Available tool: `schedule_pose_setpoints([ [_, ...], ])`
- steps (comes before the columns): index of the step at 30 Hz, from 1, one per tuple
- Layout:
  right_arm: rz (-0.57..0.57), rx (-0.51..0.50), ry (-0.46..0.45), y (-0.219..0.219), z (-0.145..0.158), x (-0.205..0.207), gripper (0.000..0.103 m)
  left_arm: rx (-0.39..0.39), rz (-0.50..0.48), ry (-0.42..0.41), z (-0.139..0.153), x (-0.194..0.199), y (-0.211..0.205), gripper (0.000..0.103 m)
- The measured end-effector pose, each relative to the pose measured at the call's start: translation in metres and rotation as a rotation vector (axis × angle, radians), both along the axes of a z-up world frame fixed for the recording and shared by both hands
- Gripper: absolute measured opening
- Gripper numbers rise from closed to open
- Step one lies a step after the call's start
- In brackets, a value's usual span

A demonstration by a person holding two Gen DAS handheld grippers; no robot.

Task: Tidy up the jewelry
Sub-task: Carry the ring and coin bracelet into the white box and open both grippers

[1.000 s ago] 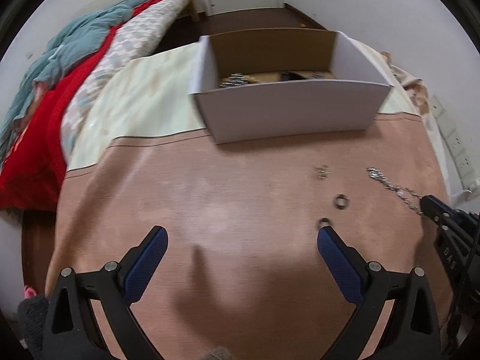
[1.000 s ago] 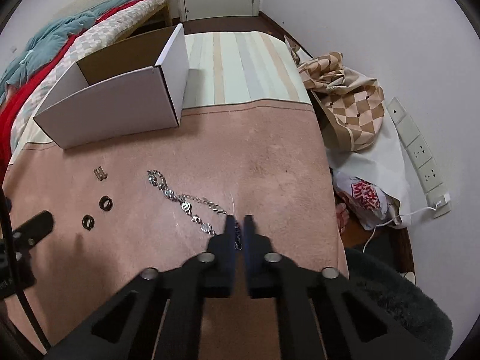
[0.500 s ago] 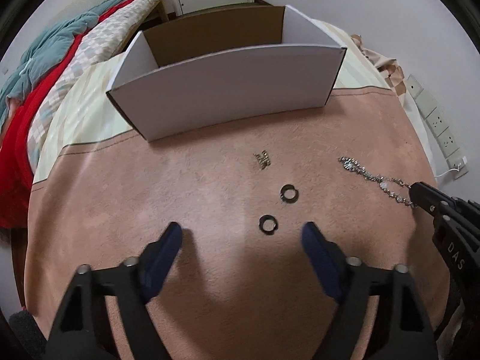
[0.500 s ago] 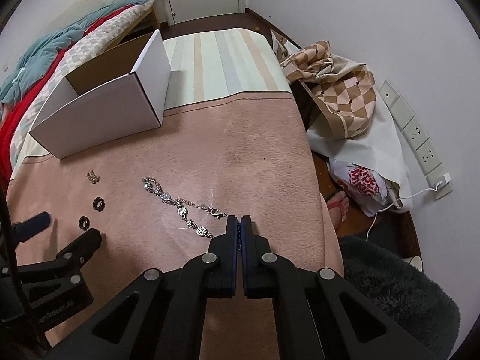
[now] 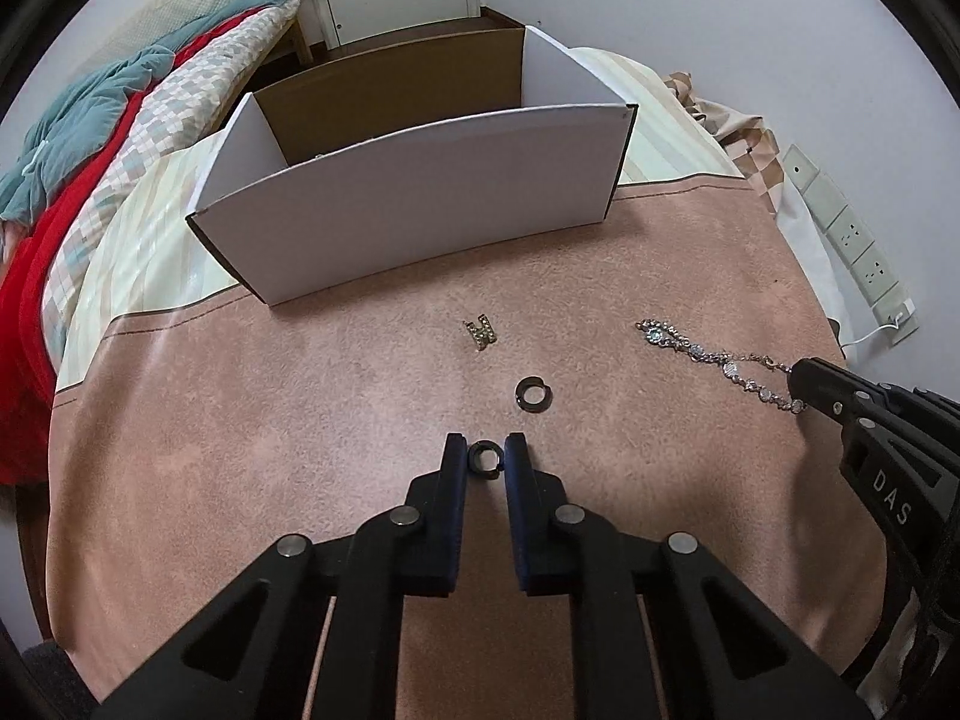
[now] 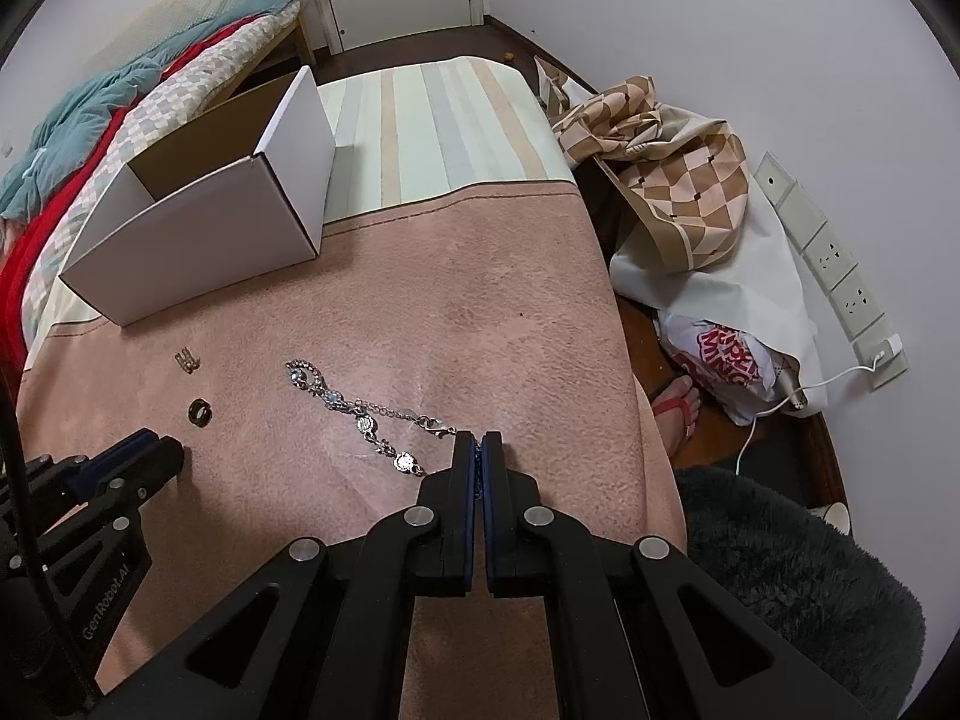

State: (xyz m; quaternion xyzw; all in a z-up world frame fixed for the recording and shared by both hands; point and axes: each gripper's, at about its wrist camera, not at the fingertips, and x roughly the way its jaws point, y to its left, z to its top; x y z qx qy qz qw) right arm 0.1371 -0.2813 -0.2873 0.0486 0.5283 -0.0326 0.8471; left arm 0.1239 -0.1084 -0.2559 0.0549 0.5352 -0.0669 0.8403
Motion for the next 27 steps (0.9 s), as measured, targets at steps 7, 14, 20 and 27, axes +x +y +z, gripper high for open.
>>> schedule_pose_setpoints([
  [7, 0.019, 0.051, -0.033, 0.004, 0.021, -0.004, 0.002, -0.034, -0.004, -0.025, 0.022, -0.002, 0.007, 0.01],
  [14, 0.07, 0.141, -0.102, 0.012, 0.074, 0.002, 0.002, -0.108, 0.008, -0.068, 0.069, 0.007, 0.024, 0.01],
  [20, 0.13, 0.197, -0.176, 0.024, 0.126, 0.025, 0.002, -0.178, 0.025, -0.103, 0.115, 0.037, 0.046, 0.01],
  [27, 0.232, 0.184, -0.26, 0.055, 0.176, 0.086, 0.002, -0.181, 0.037, -0.126, 0.144, 0.102, 0.07, 0.01],
])
